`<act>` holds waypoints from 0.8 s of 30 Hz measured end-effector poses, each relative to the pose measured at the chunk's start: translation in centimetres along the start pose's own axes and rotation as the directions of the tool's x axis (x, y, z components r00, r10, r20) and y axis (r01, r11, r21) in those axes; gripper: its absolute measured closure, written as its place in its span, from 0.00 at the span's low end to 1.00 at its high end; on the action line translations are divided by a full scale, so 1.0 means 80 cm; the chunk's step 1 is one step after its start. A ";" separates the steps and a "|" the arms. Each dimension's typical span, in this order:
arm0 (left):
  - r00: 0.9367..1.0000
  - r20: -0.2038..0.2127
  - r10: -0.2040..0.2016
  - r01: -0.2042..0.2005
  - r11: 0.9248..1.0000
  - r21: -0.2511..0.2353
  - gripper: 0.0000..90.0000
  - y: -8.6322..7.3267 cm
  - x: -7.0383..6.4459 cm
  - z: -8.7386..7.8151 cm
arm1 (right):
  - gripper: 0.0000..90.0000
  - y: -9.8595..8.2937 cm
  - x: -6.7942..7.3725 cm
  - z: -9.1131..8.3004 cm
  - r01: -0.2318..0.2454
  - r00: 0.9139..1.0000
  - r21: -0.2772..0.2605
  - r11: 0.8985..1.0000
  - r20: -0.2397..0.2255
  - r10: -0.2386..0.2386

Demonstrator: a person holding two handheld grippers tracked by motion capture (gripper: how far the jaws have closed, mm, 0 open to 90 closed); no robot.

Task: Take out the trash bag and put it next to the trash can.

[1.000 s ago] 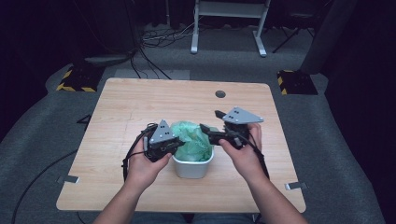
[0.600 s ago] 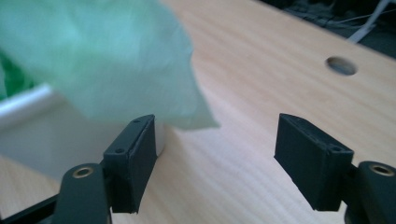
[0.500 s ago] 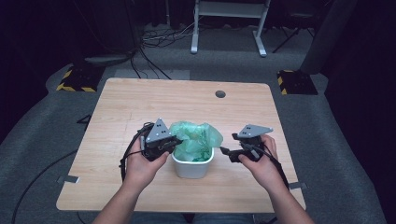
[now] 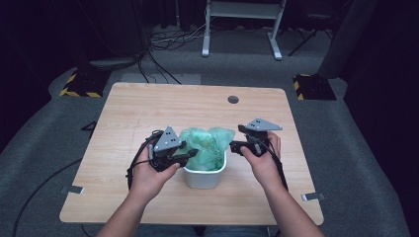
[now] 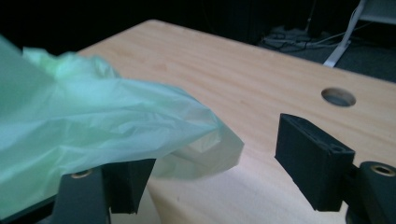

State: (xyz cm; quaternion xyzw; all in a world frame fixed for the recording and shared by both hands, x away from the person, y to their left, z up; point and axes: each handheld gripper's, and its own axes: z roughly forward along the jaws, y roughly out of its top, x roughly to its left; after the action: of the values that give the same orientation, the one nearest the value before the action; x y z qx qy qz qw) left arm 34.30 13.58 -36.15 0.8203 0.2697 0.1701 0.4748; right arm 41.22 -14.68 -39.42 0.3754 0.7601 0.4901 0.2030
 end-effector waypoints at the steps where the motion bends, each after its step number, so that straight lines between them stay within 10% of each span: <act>1: 1.000 0.000 0.005 -0.005 1.000 -0.002 0.65 0.000 0.000 0.001 | 0.32 0.004 0.001 0.000 0.000 1.000 -0.008 1.000 0.002 0.000; 8: 0.999 0.031 0.005 -0.005 1.000 0.001 0.57 0.004 -0.003 0.008 | 0.31 0.028 0.037 0.006 0.073 0.994 -0.052 0.996 -0.083 -0.077; 24: 0.997 0.055 0.053 -0.053 0.999 -0.005 0.47 0.010 -0.010 0.016 | 0.28 0.051 0.095 -0.007 0.200 0.948 -0.079 0.977 -0.237 -0.213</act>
State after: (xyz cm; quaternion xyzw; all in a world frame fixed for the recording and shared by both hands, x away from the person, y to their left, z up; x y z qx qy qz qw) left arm 34.58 11.88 -36.13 0.8307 0.2344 0.1603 0.4789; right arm 37.51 -8.19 -35.06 0.2250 0.8010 0.5286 0.1683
